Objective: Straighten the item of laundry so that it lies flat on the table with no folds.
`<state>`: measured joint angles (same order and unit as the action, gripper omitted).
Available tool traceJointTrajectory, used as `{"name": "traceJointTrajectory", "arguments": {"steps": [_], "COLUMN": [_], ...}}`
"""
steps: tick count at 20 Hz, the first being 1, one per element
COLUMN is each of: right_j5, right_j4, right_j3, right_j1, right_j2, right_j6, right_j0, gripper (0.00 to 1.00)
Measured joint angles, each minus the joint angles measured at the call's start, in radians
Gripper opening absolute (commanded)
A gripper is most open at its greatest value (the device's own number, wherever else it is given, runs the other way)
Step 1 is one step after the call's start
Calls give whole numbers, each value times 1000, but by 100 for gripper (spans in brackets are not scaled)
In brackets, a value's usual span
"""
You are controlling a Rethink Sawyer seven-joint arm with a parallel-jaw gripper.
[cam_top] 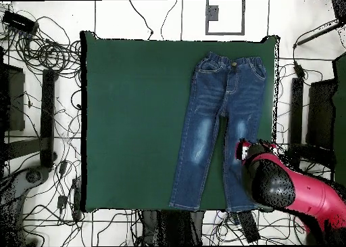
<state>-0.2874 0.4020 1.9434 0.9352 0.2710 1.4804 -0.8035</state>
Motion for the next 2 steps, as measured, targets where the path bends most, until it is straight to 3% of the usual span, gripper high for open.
{"name": "traceJointTrajectory", "arguments": {"steps": [2], "right_j5": [-9], "right_j4": [-3], "right_j3": [4], "right_j1": [11], "right_j2": [7], "right_j6": [0], "right_j0": [-1], "gripper": [100]}}
